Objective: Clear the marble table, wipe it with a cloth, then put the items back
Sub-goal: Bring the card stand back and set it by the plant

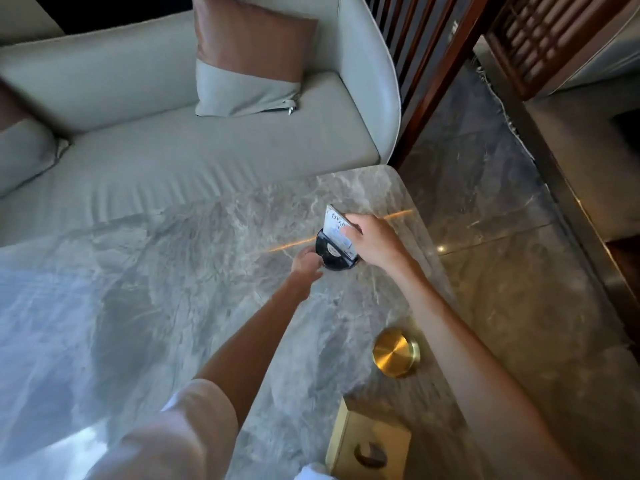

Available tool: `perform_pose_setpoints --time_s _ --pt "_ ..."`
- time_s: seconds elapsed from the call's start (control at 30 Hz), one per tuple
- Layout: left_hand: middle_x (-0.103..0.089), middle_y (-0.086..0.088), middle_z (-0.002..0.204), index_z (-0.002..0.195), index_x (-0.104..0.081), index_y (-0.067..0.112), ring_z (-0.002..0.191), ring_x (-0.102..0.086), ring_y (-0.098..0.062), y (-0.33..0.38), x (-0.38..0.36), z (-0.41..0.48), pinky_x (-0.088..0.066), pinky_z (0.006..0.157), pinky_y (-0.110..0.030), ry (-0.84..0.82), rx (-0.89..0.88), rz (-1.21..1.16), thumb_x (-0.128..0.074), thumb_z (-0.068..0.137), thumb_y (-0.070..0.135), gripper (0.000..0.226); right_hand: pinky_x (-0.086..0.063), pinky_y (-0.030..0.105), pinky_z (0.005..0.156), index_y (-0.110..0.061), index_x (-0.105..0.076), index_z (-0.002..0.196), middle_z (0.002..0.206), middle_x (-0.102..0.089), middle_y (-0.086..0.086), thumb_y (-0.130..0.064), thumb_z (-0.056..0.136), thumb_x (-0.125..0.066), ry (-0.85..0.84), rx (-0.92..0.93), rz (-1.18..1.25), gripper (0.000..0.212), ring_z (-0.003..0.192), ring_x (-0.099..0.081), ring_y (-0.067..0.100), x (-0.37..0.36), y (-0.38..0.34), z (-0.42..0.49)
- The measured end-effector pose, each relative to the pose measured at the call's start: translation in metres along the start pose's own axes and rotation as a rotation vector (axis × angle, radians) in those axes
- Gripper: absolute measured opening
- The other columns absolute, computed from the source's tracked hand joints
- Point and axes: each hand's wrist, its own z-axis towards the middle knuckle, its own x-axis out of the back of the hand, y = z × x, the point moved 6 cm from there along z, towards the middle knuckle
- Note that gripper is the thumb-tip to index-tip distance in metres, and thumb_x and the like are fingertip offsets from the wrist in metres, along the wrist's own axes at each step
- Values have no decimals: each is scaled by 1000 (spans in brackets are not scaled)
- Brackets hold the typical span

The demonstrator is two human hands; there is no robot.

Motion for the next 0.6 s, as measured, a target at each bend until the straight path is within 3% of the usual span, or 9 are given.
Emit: perform_pose_setpoints --time_s 0.1,0.13,0.2,0.23,0.3,0.4,0.5,0.6 --pt "-53 -3 81 85 -58 20 74 -48 -14 -2 12 -21 -44 79 -35 -61 7 -8 -40 84 -5 31 -47 38 67 -13 -56 83 78 -67 8 -24 90 -47 30 26 -3 16 76 -59 32 3 -11 -11" --pt "-56 -5 93 99 -59 18 81 -51 -17 -1 21 -31 -45 79 -35 -46 -16 -20 -43 85 -1 28 -44 36 64 -14 -54 78 74 -65 7 -24 91 -48 29 23 25 18 72 -57 29 3 -14 -18" --pt "-54 -9 118 132 -45 14 99 -54 -24 -7 47 -47 -49 76 -33 3 -71 -60 -47 87 2 47 -35 33 58 -14 -48 71 65 -55 3 -28 91 -48 3 22 145 24 64 -49 22 0 -20 -37" --pt "-51 -9 121 138 -40 13 102 -53 -25 -11 61 -60 -49 74 -31 11 -84 -98 -45 90 1 50 -36 34 58 -12 -50 73 65 -55 4 -32 88 -47 -16 20 218 26 65 -48 19 -3 -23 -47" --pt "-54 -10 111 132 -44 14 91 -55 -23 -26 91 -91 -47 69 -29 17 -104 -161 -41 94 1 40 -49 37 62 -10 -60 86 78 -67 13 -36 87 -47 -58 -17 386 29 72 -57 17 -15 -30 -74" --pt "-60 -4 87 122 -51 17 75 -57 -16 -72 143 -143 -48 69 -28 3 -135 -176 -39 96 0 33 -59 36 72 -10 -67 109 95 -72 11 -18 97 -52 -157 -133 696 21 83 -67 14 -51 -41 -127" --pt "-64 -13 99 127 -53 8 82 -62 -22 -142 198 -183 -51 75 -30 8 -137 -195 -42 95 -1 35 -59 45 83 -10 -65 119 107 -73 11 -17 97 -53 -264 -204 786 26 93 -69 21 -107 -53 -181" --pt "-61 -19 107 125 -53 3 83 -63 -26 -212 243 -217 -54 75 -32 26 -69 -263 -45 93 -2 34 -59 39 79 -12 -64 121 101 -72 3 -17 98 -53 -339 -273 782 26 89 -68 16 -165 -72 -228"
